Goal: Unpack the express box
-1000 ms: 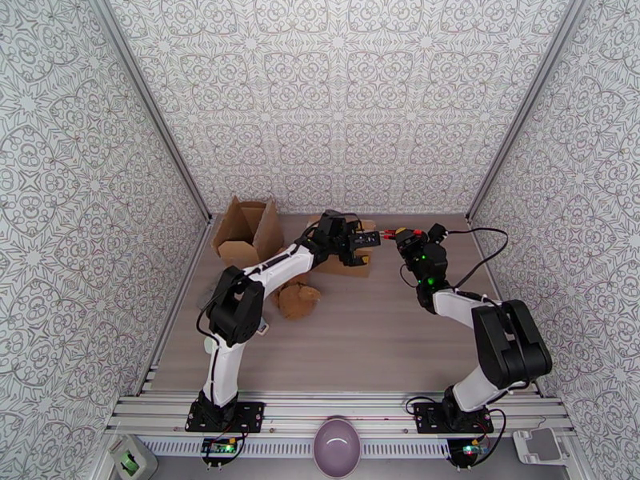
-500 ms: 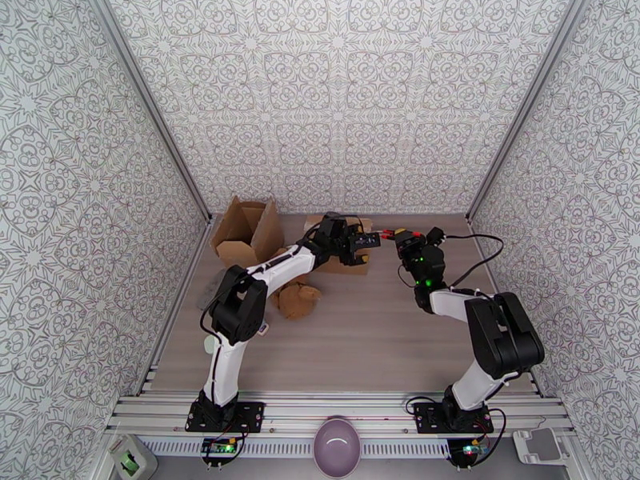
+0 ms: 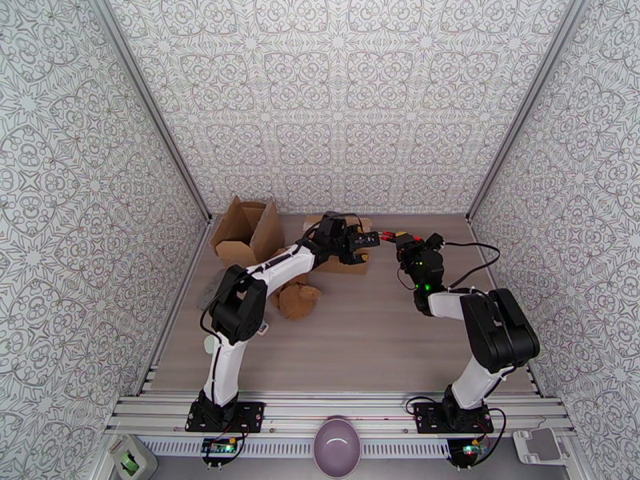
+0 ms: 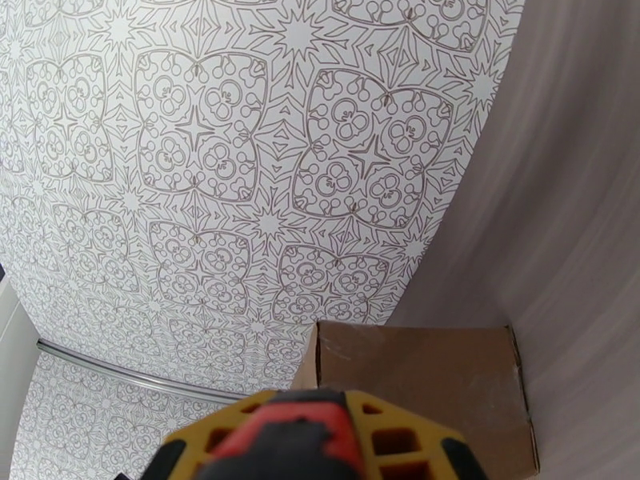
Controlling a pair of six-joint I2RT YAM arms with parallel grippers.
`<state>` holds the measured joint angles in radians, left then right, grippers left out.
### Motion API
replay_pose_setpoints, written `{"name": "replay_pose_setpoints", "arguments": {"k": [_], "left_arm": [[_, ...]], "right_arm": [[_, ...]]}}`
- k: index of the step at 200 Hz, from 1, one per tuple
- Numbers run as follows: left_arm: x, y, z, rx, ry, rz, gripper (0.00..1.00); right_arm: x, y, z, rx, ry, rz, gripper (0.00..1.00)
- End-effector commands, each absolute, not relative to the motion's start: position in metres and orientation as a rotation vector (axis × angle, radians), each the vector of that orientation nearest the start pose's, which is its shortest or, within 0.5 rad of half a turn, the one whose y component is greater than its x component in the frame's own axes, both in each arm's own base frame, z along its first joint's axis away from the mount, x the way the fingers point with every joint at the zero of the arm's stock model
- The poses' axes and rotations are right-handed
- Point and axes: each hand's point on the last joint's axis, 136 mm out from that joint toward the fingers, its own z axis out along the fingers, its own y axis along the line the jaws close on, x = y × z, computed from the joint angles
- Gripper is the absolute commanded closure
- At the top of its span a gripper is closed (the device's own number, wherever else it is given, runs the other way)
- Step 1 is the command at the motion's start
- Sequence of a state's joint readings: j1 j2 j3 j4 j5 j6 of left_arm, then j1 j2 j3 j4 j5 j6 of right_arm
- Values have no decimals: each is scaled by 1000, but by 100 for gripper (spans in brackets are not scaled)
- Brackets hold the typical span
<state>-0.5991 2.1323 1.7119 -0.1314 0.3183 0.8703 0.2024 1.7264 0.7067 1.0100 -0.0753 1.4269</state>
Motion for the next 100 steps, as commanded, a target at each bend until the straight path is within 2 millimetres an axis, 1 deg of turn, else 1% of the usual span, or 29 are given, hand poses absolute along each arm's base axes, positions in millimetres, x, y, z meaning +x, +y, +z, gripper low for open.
{"name": "replay_pose_setpoints", "arguments": {"k": [1, 18, 51, 74, 100], "left_arm": [[510, -371, 174, 1440, 1457, -91, 25], [512, -370, 175, 1431, 1461, -93, 26], [515, -367, 178, 1421, 1463, -89, 26], [518, -365, 178, 1404, 1473, -87, 26], [520, -363, 181, 1397, 1470, -83, 26]], "right_arm": [[450, 152, 180, 869, 1629, 1471, 100], [448, 155, 174, 880, 1653, 1488, 100], [446, 160, 168, 891, 1672, 1535, 100], [440, 164, 162, 906, 1691, 1569, 100], [433, 166, 160, 907, 1710, 1586, 100]]}}
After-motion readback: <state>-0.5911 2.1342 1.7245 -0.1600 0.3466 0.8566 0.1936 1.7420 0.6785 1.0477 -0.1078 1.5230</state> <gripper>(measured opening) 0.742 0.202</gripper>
